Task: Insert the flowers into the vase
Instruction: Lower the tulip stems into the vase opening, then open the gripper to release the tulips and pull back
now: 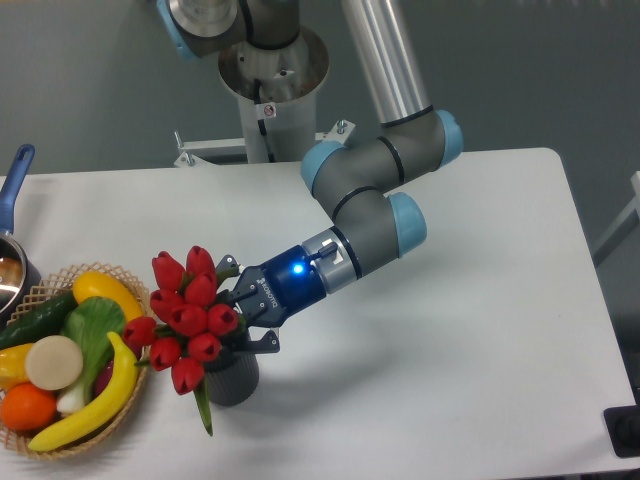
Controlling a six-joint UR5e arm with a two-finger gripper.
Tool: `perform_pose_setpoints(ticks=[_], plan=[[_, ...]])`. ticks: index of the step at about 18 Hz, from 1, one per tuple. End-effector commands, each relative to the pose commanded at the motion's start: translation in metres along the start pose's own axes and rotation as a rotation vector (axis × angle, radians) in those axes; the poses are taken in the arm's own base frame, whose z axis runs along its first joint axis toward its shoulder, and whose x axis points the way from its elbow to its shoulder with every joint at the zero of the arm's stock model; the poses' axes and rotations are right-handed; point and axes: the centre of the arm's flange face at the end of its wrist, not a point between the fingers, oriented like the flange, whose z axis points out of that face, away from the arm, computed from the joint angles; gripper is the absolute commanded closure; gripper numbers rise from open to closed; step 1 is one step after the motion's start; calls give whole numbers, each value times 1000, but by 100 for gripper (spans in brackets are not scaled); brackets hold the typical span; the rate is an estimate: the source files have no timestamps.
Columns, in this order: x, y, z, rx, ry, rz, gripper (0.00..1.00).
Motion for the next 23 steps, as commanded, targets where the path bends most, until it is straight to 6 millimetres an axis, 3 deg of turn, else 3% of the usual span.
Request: perform_pose_setpoints(ticks=[6,9,13,14,15,17,19,23], plan=[[0,6,0,-12,-2,-9,64],[-2,9,-3,-26,-12,-13,57],[-2,11,-5,-27,-15,-16,37],[-2,12,-5,-27,-15,-18,26],[-1,12,-6,-27,-18,-18,21],[-1,15,-9,-28,-22,-19,18],[-1,13,-13,-27,-28,-15,6],[3,13,-15,-91,-47,-3,0]])
